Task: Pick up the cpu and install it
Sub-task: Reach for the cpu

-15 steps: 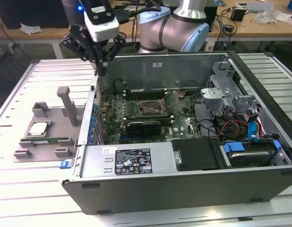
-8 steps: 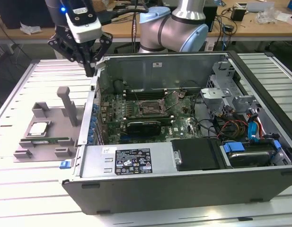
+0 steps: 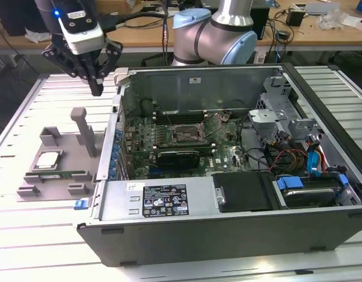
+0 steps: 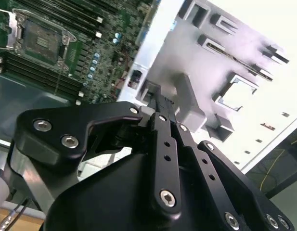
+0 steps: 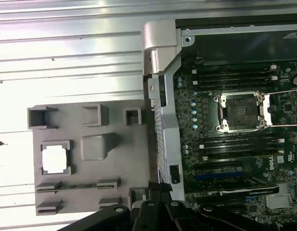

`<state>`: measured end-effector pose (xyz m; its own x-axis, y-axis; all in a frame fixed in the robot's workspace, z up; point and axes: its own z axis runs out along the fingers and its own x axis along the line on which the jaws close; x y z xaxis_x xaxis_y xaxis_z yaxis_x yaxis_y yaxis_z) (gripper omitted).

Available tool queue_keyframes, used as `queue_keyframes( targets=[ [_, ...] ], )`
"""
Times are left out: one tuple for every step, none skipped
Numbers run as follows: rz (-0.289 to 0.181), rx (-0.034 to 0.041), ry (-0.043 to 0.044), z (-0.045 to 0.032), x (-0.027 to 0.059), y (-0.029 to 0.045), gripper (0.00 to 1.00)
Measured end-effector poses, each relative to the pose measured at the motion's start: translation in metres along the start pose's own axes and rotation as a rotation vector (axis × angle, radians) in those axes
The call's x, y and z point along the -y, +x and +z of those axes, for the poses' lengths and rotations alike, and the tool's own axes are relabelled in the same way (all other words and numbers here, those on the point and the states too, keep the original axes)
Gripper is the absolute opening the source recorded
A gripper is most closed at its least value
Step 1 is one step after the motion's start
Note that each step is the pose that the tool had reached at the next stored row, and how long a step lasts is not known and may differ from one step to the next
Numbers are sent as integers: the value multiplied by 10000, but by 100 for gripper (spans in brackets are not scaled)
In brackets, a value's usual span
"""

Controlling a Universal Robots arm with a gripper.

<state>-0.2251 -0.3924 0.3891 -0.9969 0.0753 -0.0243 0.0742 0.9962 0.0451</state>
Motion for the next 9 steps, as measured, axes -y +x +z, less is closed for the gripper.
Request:
queue_keyframes(
  targets=[
    [1,0,0,1,0,26,11],
    [0,0,-1,2,0,51,11],
    [0,0,0,3,1,95,11],
    [-1,0,-1,5,1,140,11],
    [1,1,1,7,3,208,11],
    [0,2,-1,10,4,278,11],
    [-1,2,0,12,5,339,11],
    [-1,3,0,14,5,383,11],
    [0,3,0,16,6,408,11]
  ],
)
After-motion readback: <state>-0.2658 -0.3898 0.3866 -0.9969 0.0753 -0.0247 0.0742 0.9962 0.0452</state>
